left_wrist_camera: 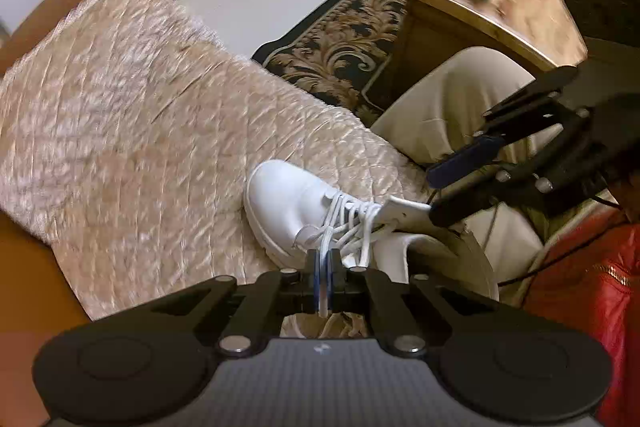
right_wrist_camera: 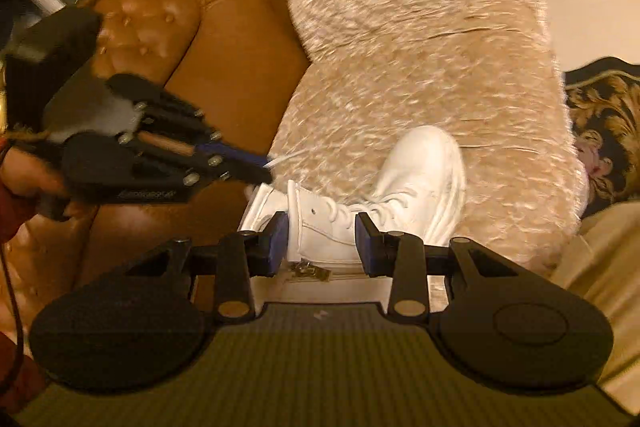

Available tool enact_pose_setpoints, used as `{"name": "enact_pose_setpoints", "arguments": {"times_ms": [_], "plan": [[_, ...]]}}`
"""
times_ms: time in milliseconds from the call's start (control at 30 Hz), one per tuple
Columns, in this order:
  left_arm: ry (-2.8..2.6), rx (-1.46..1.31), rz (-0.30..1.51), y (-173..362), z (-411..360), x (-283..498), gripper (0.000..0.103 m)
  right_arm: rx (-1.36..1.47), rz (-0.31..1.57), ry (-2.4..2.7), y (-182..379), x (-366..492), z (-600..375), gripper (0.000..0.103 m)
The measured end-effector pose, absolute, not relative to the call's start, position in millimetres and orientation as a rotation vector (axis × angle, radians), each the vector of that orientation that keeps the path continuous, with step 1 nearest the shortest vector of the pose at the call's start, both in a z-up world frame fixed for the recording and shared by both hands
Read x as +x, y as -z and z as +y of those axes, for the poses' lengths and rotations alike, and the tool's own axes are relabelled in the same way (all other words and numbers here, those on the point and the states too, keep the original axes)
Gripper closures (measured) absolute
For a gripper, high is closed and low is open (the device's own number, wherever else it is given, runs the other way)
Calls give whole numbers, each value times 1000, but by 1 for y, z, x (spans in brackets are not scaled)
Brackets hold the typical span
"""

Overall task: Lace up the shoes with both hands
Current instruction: 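Pinch the white lace beside the sneaker with the left gripper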

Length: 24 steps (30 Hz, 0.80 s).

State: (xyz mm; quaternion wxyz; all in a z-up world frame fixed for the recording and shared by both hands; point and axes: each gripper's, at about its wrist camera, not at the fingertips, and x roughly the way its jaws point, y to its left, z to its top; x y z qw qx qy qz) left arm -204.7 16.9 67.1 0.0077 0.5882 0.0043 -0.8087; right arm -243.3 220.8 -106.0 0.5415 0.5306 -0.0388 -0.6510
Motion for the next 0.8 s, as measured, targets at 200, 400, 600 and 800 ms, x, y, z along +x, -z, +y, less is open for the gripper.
{"name": "enact_pose_setpoints", "arguments": {"times_ms": [200,400,600,800], "plan": [[2580,1923,-189,-75,40,-221,100,1409,-387,1520,135,-264,250,63],[2554,2091,-441,-61,71,-237,100,1502,-530,1513,155,-273,265,62],[2492,2182,-528,-50,78,-246,100,1510,-543,1504,158,-273,267,62],[2426,2250,-561,-46,75,-252,100,1498,-518,1499,153,-271,264,62]]}}
